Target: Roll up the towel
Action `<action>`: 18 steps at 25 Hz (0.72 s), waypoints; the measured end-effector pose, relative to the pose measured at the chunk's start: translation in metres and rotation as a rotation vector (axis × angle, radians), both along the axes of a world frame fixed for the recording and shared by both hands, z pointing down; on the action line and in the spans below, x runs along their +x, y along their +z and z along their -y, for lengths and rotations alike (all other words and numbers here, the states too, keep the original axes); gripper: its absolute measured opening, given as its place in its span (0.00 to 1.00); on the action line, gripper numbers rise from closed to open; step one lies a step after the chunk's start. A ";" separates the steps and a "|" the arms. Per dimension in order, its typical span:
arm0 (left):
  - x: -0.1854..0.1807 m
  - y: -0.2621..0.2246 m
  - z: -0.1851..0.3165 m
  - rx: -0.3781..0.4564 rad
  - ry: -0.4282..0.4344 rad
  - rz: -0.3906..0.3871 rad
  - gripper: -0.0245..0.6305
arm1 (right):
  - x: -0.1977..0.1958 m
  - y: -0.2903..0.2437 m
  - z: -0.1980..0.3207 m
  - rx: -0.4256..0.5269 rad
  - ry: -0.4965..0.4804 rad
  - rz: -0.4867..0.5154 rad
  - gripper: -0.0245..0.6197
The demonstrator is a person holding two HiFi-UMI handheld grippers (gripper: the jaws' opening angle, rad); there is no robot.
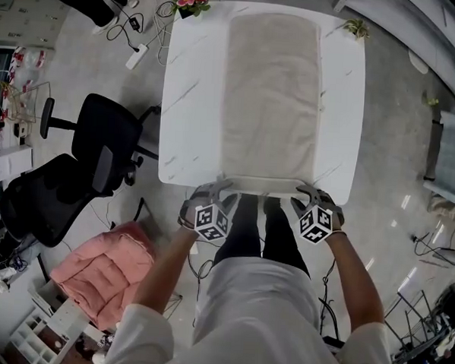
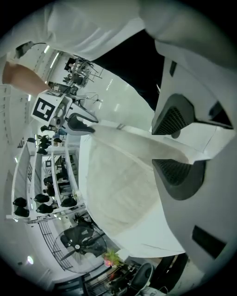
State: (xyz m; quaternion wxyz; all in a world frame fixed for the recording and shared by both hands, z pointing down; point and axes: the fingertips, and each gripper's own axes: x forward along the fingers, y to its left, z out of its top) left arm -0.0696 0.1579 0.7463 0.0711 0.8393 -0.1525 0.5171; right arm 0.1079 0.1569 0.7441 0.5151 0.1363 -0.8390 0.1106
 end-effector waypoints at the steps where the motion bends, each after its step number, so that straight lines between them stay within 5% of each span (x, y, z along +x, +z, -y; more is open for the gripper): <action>1: -0.002 0.005 0.002 0.008 0.004 0.014 0.31 | 0.003 0.004 0.001 0.006 -0.009 -0.011 0.28; 9: -0.004 0.020 0.005 -0.014 0.046 -0.007 0.27 | 0.007 0.021 0.009 0.048 -0.051 -0.025 0.27; 11: -0.005 0.019 0.005 0.001 0.033 -0.004 0.23 | 0.009 0.021 0.010 0.069 -0.038 -0.028 0.17; 12: -0.005 0.020 0.006 0.015 0.025 0.002 0.13 | 0.010 0.021 0.011 0.080 -0.033 -0.033 0.10; 18: -0.008 0.021 -0.003 0.020 0.039 0.032 0.10 | 0.009 0.020 -0.003 0.063 -0.049 -0.054 0.09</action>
